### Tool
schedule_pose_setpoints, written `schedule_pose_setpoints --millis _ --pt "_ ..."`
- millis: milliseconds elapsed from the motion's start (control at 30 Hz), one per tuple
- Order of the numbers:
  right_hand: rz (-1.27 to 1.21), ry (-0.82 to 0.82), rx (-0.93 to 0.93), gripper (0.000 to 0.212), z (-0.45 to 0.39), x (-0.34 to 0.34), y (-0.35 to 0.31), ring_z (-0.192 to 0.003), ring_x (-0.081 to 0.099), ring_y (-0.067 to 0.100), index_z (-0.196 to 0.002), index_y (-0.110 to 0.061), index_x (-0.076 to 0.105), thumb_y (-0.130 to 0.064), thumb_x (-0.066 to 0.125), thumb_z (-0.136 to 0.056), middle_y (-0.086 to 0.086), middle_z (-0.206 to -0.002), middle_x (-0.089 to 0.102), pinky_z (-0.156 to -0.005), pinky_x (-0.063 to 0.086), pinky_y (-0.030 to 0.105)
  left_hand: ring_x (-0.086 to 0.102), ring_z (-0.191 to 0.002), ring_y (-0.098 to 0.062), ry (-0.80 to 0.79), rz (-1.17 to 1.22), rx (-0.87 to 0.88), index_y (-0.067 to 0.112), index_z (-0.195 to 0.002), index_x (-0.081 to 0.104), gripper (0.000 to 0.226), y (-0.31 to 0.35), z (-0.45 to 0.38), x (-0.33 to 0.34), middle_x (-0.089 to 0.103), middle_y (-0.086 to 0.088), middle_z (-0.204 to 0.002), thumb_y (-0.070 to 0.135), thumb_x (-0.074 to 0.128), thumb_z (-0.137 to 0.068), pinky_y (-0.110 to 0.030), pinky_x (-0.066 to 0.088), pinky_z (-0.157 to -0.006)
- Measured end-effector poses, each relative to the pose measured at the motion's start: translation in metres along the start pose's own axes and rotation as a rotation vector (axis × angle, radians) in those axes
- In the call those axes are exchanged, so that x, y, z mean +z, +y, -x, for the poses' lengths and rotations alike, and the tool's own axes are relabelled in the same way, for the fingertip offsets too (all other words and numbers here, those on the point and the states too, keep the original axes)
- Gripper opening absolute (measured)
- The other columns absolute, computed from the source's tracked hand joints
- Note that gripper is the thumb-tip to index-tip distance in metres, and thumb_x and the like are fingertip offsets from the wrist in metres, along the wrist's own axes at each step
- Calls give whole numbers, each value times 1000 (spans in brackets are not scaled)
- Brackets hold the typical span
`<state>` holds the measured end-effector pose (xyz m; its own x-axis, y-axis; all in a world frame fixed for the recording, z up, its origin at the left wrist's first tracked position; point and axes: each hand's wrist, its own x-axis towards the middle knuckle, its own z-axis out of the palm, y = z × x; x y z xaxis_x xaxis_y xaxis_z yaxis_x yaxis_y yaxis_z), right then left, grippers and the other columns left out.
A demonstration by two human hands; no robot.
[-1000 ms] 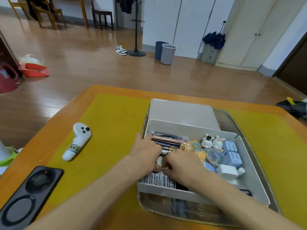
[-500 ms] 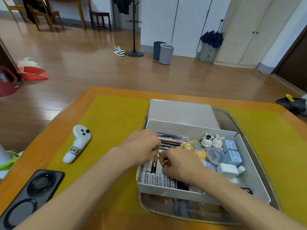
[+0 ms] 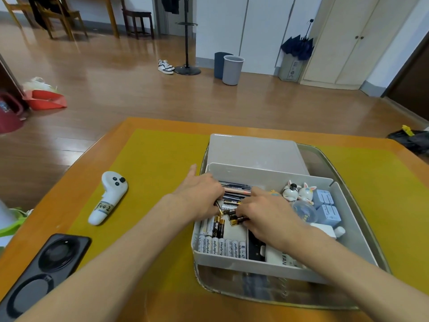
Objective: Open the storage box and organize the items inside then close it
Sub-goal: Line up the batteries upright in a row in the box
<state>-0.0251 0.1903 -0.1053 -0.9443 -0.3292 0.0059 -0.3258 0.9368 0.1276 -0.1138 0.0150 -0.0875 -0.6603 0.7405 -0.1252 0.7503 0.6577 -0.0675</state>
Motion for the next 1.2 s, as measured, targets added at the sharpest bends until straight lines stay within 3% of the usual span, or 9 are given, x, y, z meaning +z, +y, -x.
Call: schedule_pose_setpoints --millis 100,300,500,633,767,900,1033,1100,1200 --pt "131 -27 -19 12 -7 2 -10 -106 49 21 -95 -23 67 -18 57 -89 -6 -95 68 -59 35 32 48 -123 -22 -69 -92 -16 24 -107 65 29 6 -5 -1 64 0 -115 47 65 -89 -64 12 -117" --pt "236 -66 -80 19 -17 3 -16 -110 52 24 -103 -23 69 -21 56 -90 -2 -106 68 -91 32 40 57 -114 -24 -56 -83 -43 22 -101 67 32 13 -16 4 67 -2 -109 51 66 -88 -56 22 -115" --pt "110 20 -39 19 -10 3 -7 -110 52 22 -105 -24 64 -36 55 -94 -4 -110 68 -91 36 38 59 -106 -23 -4 -34 -54 24 -99 63 31 10 -21 11 67 0 -101 49 70 -83 -48 32 -107" --pt "-90 87 52 18 3 0 0 -102 53 19 -97 -30 61 -46 55 -92 -8 -98 66 -85 42 38 59 -100 -22 26 64 -51 24 -100 59 36 8 -22 14 64 3 -93 46 74 -76 -48 34 -104" --pt "-523 218 295 10 21 -4 2 -82 57 4 -86 -34 63 -41 68 -82 -16 -79 63 -72 51 34 59 -102 -20 45 172 -44 28 -111 55 47 5 -21 14 62 7 -92 51 74 -74 -49 30 -108" --pt "-849 212 416 14 37 -4 6 -66 61 4 -80 -30 66 -44 67 -77 -19 -73 70 -65 53 32 57 -102 -17 19 209 27 33 -109 53 45 10 -16 10 62 11 -97 53 73 -74 -48 30 -104" --pt "-890 133 465 8 46 1 10 -64 62 3 -78 -30 67 -31 74 -82 -16 -69 68 -68 54 34 54 -104 -10 26 131 86 35 -98 56 39 13 -4 13 62 16 -96 56 74 -71 -59 0 -118" --pt "-855 88 465 7 47 1 9 -68 63 3 -80 -30 68 -33 74 -82 -18 -71 69 -68 54 31 54 -105 -9 12 129 116 35 -98 54 40 16 2 15 62 17 -98 58 74 -71 -57 -6 -120" --pt "-828 75 455 6 45 -3 8 -70 63 1 -82 -30 68 -35 72 -82 -21 -73 69 -64 51 26 57 -101 -14 -28 166 134 35 -104 54 44 23 4 18 64 13 -101 56 76 -73 -45 33 -110"
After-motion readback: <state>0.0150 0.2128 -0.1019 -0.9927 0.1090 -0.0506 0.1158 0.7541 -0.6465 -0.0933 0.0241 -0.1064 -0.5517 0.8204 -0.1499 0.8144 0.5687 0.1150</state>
